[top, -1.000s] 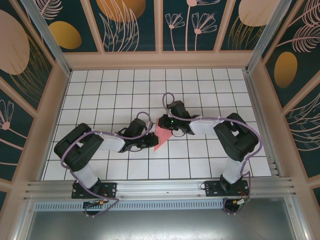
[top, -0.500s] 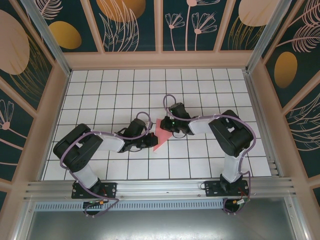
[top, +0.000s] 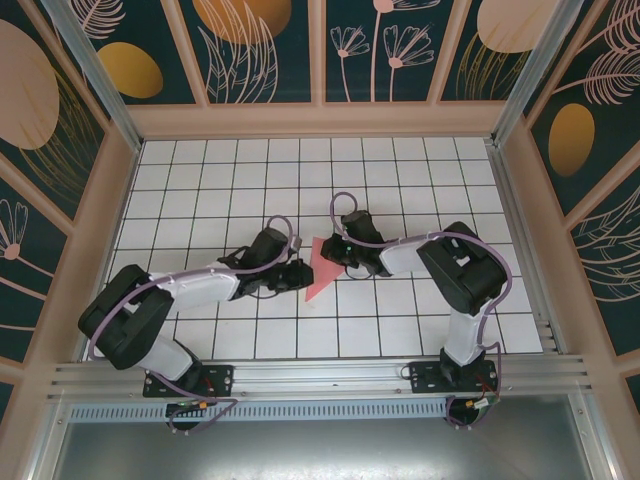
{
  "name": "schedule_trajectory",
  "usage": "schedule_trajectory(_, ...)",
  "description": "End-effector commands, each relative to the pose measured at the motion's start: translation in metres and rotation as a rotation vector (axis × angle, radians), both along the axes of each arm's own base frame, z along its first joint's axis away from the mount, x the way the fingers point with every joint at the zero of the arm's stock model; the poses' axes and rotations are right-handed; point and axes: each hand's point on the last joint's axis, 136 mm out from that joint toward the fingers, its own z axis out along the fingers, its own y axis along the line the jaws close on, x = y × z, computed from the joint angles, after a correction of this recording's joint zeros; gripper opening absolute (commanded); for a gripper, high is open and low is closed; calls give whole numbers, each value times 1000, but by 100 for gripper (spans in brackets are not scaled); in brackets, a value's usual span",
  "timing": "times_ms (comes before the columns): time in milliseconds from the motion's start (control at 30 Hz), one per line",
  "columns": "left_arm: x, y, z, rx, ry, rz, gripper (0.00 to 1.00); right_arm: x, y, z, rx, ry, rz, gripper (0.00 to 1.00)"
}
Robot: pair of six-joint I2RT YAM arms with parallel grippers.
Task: Fold a paper plane with a square sheet of paper (pick it up from the middle)
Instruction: Fourth fold the wing at the center of the table.
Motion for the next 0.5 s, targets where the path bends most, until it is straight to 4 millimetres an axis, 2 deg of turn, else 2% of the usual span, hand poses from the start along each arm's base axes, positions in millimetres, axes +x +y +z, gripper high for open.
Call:
schedule_trajectory(0,15,-6,15,-57,7,66,17,-38,-27,-52,-128,171,-29,10)
schedule_trajectory(133,22,-15,4,-97,47,98,17,-40,-27,-55,-122,178,-35,10)
schedule_trajectory(300,29,-28,1,-182,70,117,18,-42,-29,-57,-129,183,-35,10)
schedule_trajectory(467,36,-26,-15,-134,85,149,19,-43,-30,-57,-126,186,-40,10)
